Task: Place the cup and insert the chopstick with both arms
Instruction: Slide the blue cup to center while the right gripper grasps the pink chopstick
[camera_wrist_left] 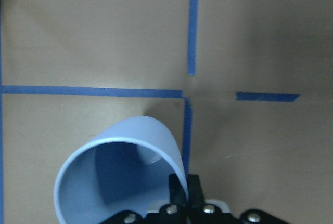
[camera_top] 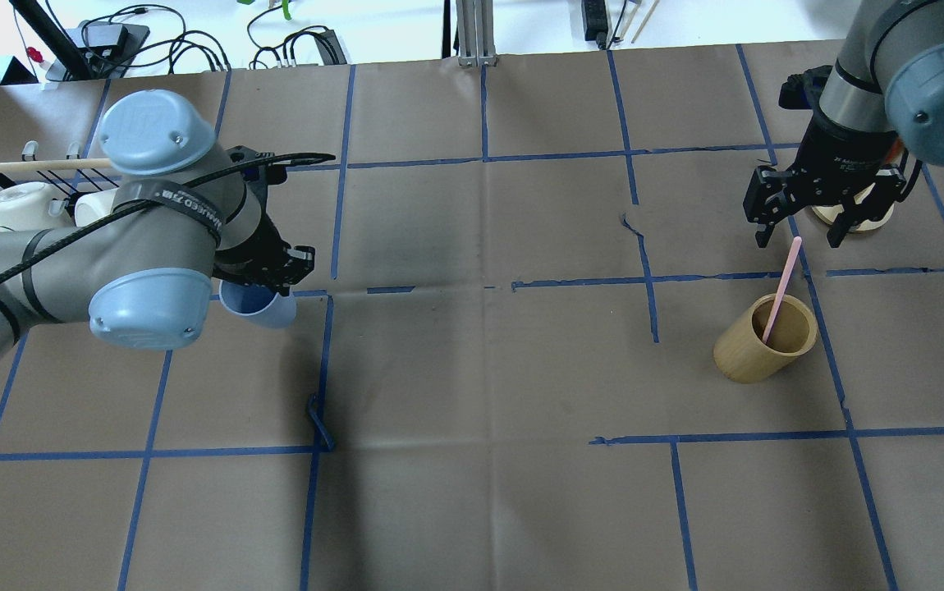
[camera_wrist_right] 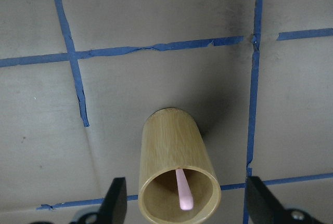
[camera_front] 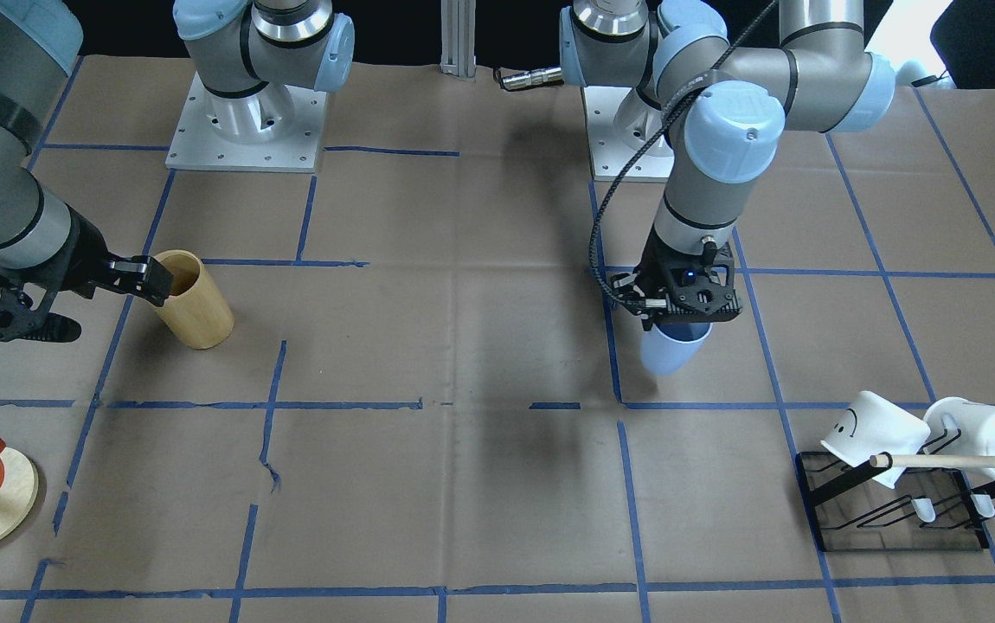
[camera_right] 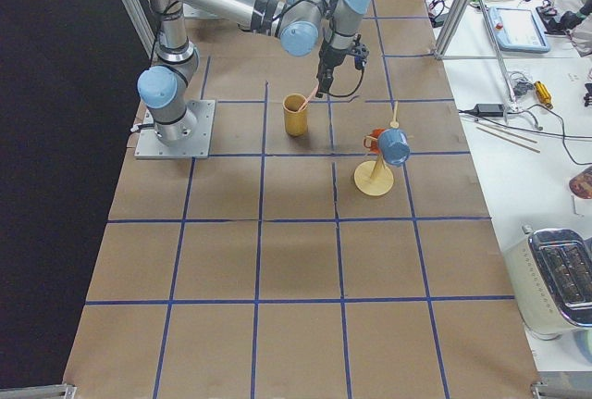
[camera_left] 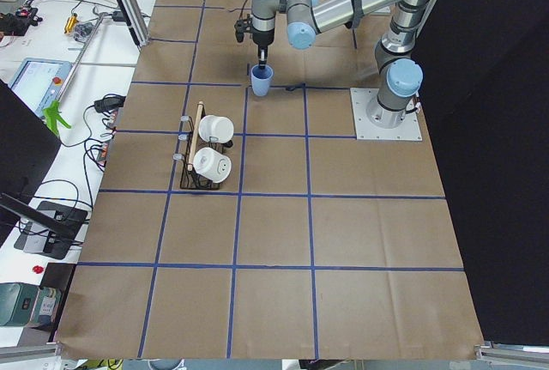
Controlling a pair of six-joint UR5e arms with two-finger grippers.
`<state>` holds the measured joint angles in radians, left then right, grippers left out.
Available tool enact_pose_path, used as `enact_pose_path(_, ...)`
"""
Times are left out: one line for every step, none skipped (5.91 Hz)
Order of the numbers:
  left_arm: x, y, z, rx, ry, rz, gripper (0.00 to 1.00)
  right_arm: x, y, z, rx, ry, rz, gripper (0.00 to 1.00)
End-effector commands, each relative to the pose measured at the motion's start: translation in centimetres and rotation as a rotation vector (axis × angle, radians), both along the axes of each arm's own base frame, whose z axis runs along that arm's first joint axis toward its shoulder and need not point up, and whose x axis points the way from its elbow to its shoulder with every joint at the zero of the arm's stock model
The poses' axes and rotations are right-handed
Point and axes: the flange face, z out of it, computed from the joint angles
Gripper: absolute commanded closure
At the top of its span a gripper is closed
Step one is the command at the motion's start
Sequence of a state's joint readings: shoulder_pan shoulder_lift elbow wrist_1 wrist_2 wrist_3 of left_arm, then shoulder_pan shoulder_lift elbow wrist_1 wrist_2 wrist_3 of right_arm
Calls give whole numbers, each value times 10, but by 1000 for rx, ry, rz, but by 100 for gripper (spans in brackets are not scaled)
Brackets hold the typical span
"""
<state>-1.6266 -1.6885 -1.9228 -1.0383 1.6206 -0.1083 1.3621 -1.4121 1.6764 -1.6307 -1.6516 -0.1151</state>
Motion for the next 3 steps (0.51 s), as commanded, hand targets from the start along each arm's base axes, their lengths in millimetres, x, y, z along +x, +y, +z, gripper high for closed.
enact_pose_path(-117, -30, 0, -34, 31, 114, 98, 0, 1, 3, -3, -1, 1, 58)
enact_pose_path(-178, -33, -10, -30, 59, 203, 98, 1, 1, 5, -3, -5, 0, 67)
enact_pose_path(-209, -46, -26, -24, 68, 255, 97, 1, 1, 5, -2, -7, 0, 70)
